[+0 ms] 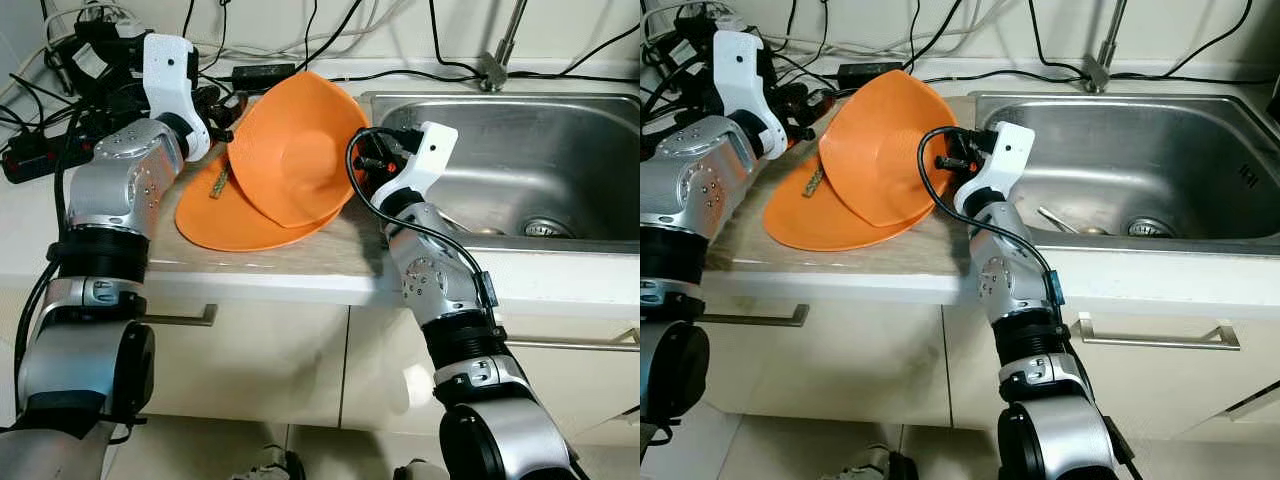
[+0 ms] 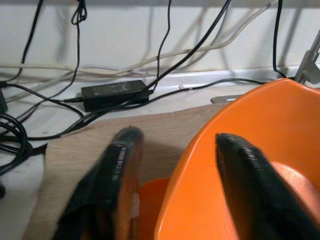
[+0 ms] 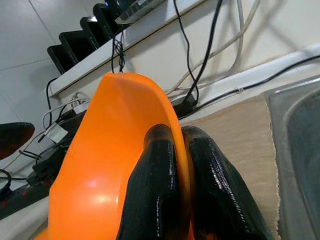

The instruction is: Kitchen organization

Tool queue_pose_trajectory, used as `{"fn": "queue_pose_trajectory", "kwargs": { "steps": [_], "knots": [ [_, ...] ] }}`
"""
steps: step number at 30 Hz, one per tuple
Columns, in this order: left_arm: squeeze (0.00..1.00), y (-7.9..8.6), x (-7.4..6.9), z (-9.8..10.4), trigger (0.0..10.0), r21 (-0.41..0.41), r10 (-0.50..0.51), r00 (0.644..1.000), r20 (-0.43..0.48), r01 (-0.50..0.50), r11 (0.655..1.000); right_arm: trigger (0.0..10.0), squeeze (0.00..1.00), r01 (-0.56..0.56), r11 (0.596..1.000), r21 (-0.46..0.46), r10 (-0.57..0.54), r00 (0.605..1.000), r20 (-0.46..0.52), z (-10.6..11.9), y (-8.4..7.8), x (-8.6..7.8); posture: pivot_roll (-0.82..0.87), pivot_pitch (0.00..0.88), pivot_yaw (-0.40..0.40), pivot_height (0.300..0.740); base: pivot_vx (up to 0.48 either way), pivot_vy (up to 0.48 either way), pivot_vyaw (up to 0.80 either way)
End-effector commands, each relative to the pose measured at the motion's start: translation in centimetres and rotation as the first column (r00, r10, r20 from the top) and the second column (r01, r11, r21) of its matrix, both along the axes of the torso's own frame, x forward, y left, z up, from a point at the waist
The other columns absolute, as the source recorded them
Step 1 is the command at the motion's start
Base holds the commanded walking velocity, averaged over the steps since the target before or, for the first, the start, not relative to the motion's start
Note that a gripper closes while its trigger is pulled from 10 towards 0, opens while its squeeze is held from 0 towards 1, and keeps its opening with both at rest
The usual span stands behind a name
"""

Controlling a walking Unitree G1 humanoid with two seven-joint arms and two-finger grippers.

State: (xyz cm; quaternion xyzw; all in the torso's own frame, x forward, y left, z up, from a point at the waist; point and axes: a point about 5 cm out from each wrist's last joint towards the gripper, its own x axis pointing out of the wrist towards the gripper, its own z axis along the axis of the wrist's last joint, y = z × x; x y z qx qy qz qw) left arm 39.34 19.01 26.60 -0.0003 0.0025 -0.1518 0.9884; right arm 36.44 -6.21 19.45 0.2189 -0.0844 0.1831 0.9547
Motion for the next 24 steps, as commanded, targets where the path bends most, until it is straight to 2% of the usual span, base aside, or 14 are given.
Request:
{"fn": "queue_pose_trajectory", "kwargs": {
  "steps": [1, 5, 6, 8, 9, 14, 15, 24],
  "knots": [
    [1.00, 0.5, -0.2, 0.0, 10.0, 0.006, 0.013, 1.000, 0.014, -0.013, 1.000, 0.0, 0.00, -0.006, 1.000, 0.017, 0.005, 0.997, 0.080, 1.8, 0.8, -0.3, -0.05, 0.000, 0.079, 0.707, 0.000, 0.000, 0.00],
    [1.00, 0.8, -0.4, -0.7, 10.0, 0.012, 0.030, 1.000, 0.007, -0.030, 0.999, 0.0, 0.00, 0.001, 1.000, 0.006, -0.002, 0.993, 0.116, 2.4, 0.8, -0.3, -0.05, 0.000, 0.079, 0.707, 0.000, 0.000, 0.00],
    [1.00, 0.7, -0.6, -1.6, 10.0, 0.002, 0.028, 1.000, -0.013, -0.028, 1.000, 0.0, 0.00, 0.011, 1.000, 0.000, -0.011, 0.990, 0.142, 2.8, 0.6, -0.3, -0.05, 0.000, 0.078, 0.707, 0.000, 0.000, 0.00],
    [1.00, 0.6, -0.8, -2.1, 10.0, -0.003, 0.025, 0.999, -0.021, -0.025, 1.000, 0.0, 0.00, 0.018, 1.000, -0.003, -0.017, 0.988, 0.153, 3.1, 0.5, -0.3, -0.05, 0.000, 0.078, 0.707, 0.000, 0.000, 0.00],
    [1.00, 0.3, -1.1, -3.1, 10.0, -0.013, 0.021, 0.999, -0.038, -0.022, 1.000, 0.0, 0.00, 0.037, 0.999, -0.014, -0.034, 0.983, 0.178, 3.5, 0.2, -0.3, -0.05, 0.000, 0.078, 0.707, 0.000, 0.000, 0.00],
    [1.00, 0.0, -1.4, -4.0, 10.0, -0.025, 0.016, 0.998, -0.055, -0.017, 1.000, 0.0, 0.00, 0.057, 0.998, -0.023, -0.051, 0.977, 0.206, 4.0, -0.1, -0.3, -0.05, 0.000, 0.077, 0.707, 0.000, 0.000, 0.00],
    [0.02, -0.1, -1.5, -4.4, 10.0, -0.034, 0.013, 0.998, -0.058, -0.015, 0.999, 0.0, 0.00, 0.077, 0.997, -0.028, -0.068, 0.971, 0.231, 4.5, -0.5, -0.4, -0.05, 0.000, 0.077, 0.707, 0.000, 0.000, 0.00],
    [0.00, -0.3, -1.6, -4.7, 10.0, -0.057, 0.027, 0.999, -0.044, -0.030, 0.998, 0.0, 0.00, 0.148, 0.987, -0.062, -0.123, 0.948, 0.292, 5.7, -1.7, -0.4, -0.07, 0.000, 0.079, 0.707, 0.000, 0.000, 0.00]
  ]
}}
